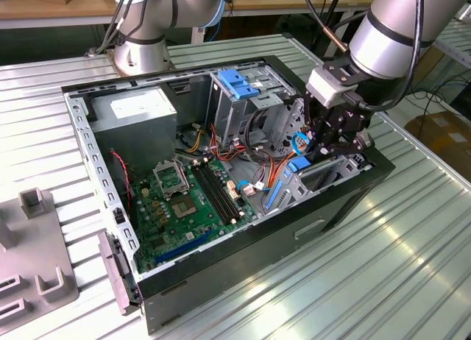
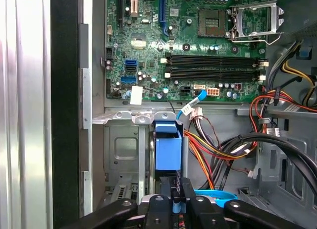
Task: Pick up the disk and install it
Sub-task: 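Insert the second disk wire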
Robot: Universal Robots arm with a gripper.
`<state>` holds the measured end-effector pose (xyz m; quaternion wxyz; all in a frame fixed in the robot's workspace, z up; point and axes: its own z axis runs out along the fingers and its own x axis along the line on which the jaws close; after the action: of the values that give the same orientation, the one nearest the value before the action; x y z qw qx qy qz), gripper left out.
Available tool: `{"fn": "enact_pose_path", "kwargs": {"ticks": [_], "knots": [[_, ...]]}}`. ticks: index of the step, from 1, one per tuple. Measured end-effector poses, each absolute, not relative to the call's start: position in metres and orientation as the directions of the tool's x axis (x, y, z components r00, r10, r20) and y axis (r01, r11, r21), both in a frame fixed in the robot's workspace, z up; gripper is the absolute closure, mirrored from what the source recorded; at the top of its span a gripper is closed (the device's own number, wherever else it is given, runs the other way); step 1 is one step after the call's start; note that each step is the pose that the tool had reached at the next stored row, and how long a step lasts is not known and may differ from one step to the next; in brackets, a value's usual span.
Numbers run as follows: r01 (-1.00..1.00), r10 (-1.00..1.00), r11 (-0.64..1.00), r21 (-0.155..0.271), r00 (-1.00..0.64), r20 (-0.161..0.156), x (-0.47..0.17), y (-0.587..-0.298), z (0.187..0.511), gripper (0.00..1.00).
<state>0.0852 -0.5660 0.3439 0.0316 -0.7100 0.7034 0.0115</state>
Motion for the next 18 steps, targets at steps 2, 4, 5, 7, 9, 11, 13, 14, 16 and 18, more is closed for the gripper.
{"fn": "enact_pose_path", "kwargs": {"ticks": [2,4,5,7,9,11,13,14,16,18], "knots": [[-1.000,-0.998,-0.008,-0.029,0.010,-0.060,0.0851,-0.5660,0.3502,0.77],[-1.000,-0.998,-0.008,-0.029,0.010,-0.060,0.0851,-0.5660,0.3543,0.77],[-1.000,-0.998,-0.009,-0.029,0.010,-0.060,0.0852,-0.5660,0.3547,0.77],[-1.000,-0.998,-0.009,-0.029,0.010,-0.060,0.0851,-0.5660,0.3546,0.77],[-1.000,-0.998,-0.008,-0.029,0.010,-0.060,0.0851,-0.5660,0.3548,0.85],[-1.000,-0.998,-0.008,-0.029,0.010,-0.060,0.0851,-0.5660,0.3548,0.90],[-1.000,-0.998,-0.008,-0.029,0.010,-0.059,0.0851,-0.5660,0.3548,0.90],[-1.000,-0.998,-0.009,-0.029,0.010,-0.060,0.0851,-0.5660,0.3548,0.90],[-1.000,-0.998,-0.008,-0.029,0.010,-0.059,0.0851,-0.5660,0.3548,0.90],[-1.000,-0.998,-0.008,-0.029,0.010,-0.059,0.0851,-0.5660,0.3548,0.90]]}}
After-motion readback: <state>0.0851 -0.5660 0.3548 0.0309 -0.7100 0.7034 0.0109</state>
